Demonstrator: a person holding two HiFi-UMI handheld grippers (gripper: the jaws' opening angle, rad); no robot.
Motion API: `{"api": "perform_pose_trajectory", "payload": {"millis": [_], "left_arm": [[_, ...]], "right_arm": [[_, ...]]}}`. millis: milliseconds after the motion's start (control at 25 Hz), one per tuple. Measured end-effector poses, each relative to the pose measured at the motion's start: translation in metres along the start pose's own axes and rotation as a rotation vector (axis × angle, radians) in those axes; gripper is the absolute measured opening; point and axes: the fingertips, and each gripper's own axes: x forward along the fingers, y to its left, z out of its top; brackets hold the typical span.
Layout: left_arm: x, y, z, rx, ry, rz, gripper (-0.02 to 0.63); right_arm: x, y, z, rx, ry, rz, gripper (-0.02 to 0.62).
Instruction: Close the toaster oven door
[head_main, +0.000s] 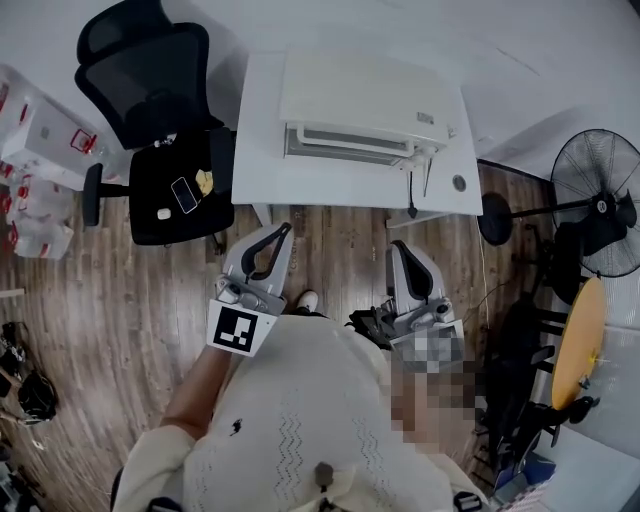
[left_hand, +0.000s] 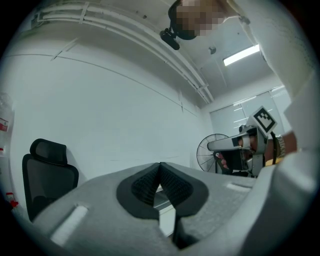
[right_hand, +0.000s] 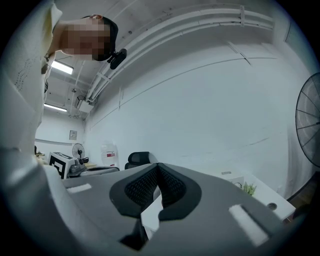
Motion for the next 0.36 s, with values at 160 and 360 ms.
{"api": "perform_pose_trajectory", "payload": {"millis": [160,360], "left_arm": [[-0.002,-0.0002,0.0017,-0.003,-0.007,-0.013,0.003],[-0.0053,0.0041,0.0034,-0.004,-0.014,-0.007,0.003]], "right_arm": [[-0.0053,0.0008,0.0039,-0.012,-0.002,-0.014,0.008],[-0.0109,-0.0013,0.0096,-0.02,-0.013,-0.035,0.008]]}}
